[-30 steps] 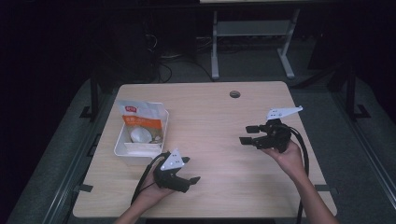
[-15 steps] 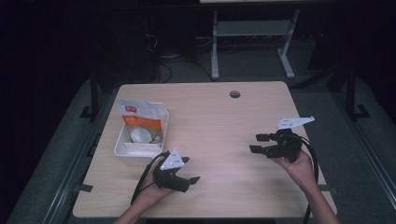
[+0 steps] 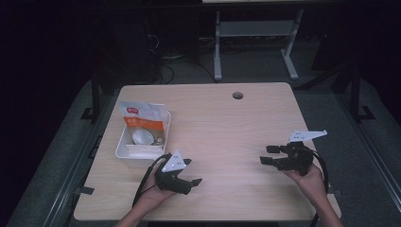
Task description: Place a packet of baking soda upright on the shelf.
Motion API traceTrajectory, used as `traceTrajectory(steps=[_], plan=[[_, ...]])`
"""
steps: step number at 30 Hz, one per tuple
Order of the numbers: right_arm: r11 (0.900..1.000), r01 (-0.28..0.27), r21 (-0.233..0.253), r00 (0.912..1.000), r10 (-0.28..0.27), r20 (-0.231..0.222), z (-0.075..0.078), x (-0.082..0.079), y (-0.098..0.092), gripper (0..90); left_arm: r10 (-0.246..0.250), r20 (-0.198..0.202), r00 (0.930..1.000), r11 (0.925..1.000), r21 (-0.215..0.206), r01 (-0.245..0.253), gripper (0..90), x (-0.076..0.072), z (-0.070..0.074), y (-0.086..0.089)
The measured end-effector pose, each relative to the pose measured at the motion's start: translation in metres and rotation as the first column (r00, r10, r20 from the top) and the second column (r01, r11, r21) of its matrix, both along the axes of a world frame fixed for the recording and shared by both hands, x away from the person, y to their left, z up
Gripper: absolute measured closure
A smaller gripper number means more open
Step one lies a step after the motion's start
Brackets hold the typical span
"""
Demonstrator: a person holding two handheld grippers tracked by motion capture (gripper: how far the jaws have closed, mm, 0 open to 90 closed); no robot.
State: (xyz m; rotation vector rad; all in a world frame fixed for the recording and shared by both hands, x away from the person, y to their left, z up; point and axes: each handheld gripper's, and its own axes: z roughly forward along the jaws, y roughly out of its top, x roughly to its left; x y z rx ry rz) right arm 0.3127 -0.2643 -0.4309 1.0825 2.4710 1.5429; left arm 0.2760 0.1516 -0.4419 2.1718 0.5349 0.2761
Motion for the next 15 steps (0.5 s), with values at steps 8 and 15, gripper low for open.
traceTrajectory(steps=[8, 15], plan=[[1.0, 0.02, 0.005, 0.9998, -0.02, -0.009, -0.009, -0.012, -0.01, 34.0, 0.001, 0.0, 1.0, 1.0, 0.003, -0.001, 22.3, 0.0, 0.0, 0.0], [0.999, 0.043, -0.006, 0.9991, -0.043, 0.006, -0.017, -0.022, -0.011, 31.6, -0.001, 0.0, 1.0, 1.0, 0.007, 0.001, 22.3, -0.001, -0.001, 0.001]])
